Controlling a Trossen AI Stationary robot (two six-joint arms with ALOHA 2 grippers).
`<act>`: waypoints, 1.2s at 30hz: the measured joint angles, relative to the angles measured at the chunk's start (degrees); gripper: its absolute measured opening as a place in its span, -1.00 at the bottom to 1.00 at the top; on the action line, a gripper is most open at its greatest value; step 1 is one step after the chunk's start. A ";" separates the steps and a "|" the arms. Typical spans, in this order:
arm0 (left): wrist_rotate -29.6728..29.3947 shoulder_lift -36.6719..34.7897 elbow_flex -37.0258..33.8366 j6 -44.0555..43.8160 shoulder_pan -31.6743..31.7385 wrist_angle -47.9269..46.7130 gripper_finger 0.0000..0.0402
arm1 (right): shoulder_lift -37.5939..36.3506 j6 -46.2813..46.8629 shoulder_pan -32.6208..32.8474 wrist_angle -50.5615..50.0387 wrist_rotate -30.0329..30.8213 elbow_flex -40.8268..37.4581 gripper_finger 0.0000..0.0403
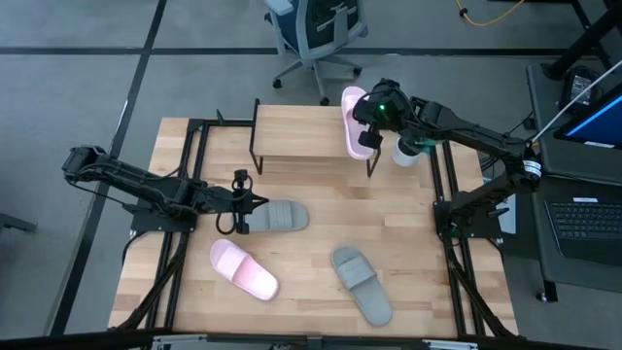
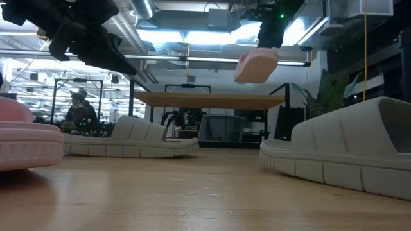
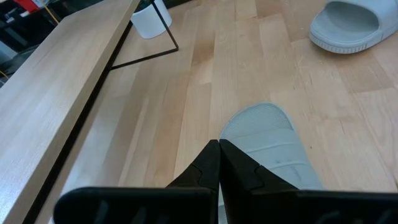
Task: Pick and place slides into the shelf
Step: Put the top pink slipper on the shelf
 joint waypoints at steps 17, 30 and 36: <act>-0.01 0.00 0.00 0.02 0.00 0.04 -1.00 | 0.15 -1.39 -1.30 0.00 -2.05 0.00 -0.97; -0.02 0.01 0.00 0.02 0.00 0.66 -1.00 | 0.20 -1.31 -3.07 2.71 -3.87 -3.97 -0.97; -0.02 0.02 0.00 0.02 0.00 0.68 -1.00 | 0.20 -1.31 -3.07 4.09 -3.91 -4.44 -0.97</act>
